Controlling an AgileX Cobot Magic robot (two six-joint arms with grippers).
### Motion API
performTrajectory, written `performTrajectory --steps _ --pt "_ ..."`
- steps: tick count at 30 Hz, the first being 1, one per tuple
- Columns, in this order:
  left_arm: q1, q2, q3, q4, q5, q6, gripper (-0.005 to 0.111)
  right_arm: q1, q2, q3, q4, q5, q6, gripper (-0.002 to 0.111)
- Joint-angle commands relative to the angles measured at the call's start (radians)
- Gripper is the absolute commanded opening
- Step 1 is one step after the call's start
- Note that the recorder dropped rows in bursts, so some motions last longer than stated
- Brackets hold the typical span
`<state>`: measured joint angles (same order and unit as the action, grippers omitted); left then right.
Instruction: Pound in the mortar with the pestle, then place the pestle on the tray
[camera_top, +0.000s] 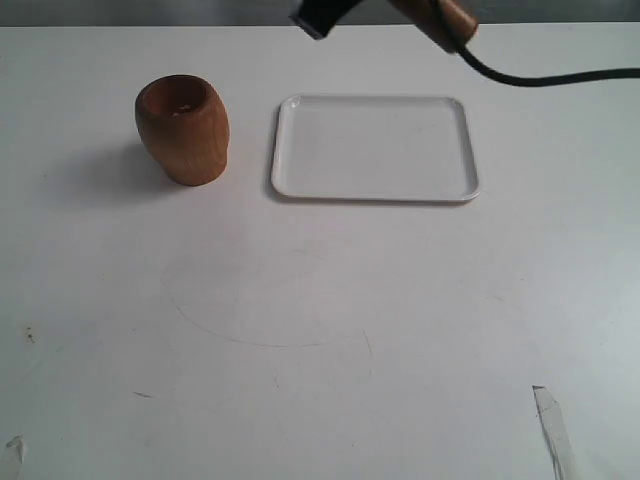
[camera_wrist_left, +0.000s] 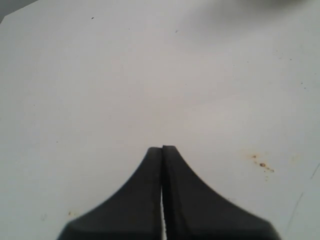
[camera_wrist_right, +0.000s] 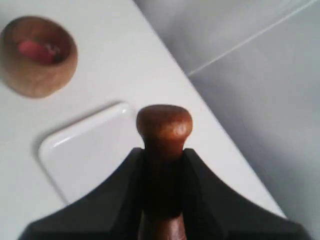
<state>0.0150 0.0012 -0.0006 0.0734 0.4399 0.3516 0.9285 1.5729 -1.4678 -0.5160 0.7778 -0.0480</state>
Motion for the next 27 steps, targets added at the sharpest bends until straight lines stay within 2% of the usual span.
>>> performTrajectory --steps 1,7,16,23,27 --pt "-0.008 -0.001 0.001 -0.007 -0.003 -0.008 0.0 -0.072 0.021 0.001 0.225 0.15 -0.147 0.0" --pt "-0.008 -0.001 0.001 -0.007 -0.003 -0.008 0.0 -0.164 0.14 0.001 0.342 0.216 -0.271 0.0" --pt "-0.008 -0.001 0.001 -0.007 -0.003 -0.008 0.0 -0.184 0.421 -0.029 0.086 0.118 -0.382 0.0" --pt "-0.008 -0.001 0.001 -0.007 -0.003 -0.008 0.0 -0.255 0.609 -0.287 0.355 0.201 -0.619 0.0" --pt "-0.008 -0.001 0.001 -0.007 -0.003 -0.008 0.0 -0.27 0.672 -0.395 0.398 0.255 -0.712 0.0"
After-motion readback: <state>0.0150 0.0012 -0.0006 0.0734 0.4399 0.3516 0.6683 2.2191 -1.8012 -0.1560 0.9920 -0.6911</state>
